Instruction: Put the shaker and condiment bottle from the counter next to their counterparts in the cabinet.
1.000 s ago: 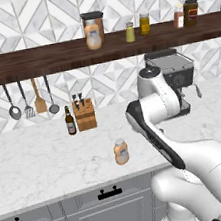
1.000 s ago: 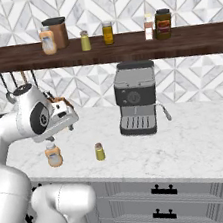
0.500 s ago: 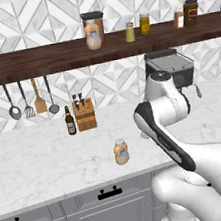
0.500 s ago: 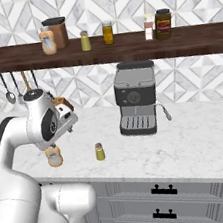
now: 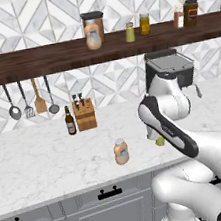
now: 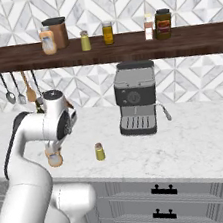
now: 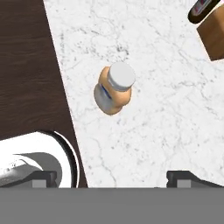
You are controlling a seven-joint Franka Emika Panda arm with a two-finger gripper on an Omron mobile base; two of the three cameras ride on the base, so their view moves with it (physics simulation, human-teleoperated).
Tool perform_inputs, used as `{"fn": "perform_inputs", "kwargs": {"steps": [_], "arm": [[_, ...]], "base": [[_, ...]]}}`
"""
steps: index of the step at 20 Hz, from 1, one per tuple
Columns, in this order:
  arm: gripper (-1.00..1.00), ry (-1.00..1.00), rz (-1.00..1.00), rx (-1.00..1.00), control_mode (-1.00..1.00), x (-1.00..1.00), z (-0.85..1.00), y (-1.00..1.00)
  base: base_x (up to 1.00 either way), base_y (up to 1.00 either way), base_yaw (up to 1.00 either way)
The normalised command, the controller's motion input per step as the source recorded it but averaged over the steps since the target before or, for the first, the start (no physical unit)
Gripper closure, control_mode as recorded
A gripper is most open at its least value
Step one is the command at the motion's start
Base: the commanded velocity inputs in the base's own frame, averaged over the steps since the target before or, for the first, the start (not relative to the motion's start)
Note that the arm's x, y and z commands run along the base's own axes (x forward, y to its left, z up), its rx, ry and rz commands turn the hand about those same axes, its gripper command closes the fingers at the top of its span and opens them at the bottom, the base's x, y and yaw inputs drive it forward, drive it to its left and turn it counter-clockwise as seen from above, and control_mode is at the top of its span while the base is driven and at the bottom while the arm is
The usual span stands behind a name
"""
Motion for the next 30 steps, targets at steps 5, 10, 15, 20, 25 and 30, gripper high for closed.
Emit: {"fn": "perform_inputs", "kwargs": {"steps": [5, 10, 15, 20, 25, 30], "arm": [[-1.0, 0.01, 0.25, 0.0, -1.0, 0.21, -0.16, 0.35], [-1.0, 0.03, 0.16, -0.06, -1.0, 0.03, -0.19, 0.33], [-1.0, 0.02, 0.12, 0.05, -1.0, 0.02, 0.0, 0.0], [-1.0, 0.0, 0.15, 0.15, -1.0, 0.06, -0.02, 0.0], [-1.0, 0.0, 0.15, 0.04, -1.0, 0.0, -0.15, 0.08], [-1.0, 0.05, 0.07, 0.07, -1.0, 0.1, -0.21, 0.17]], "base": [[0.0, 0.0, 0.0], [0.0, 0.0, 0.0], [0.0, 0.0, 0.0], [0.0, 0.0, 0.0], [0.0, 0.0, 0.0], [0.0, 0.0, 0.0]]}}
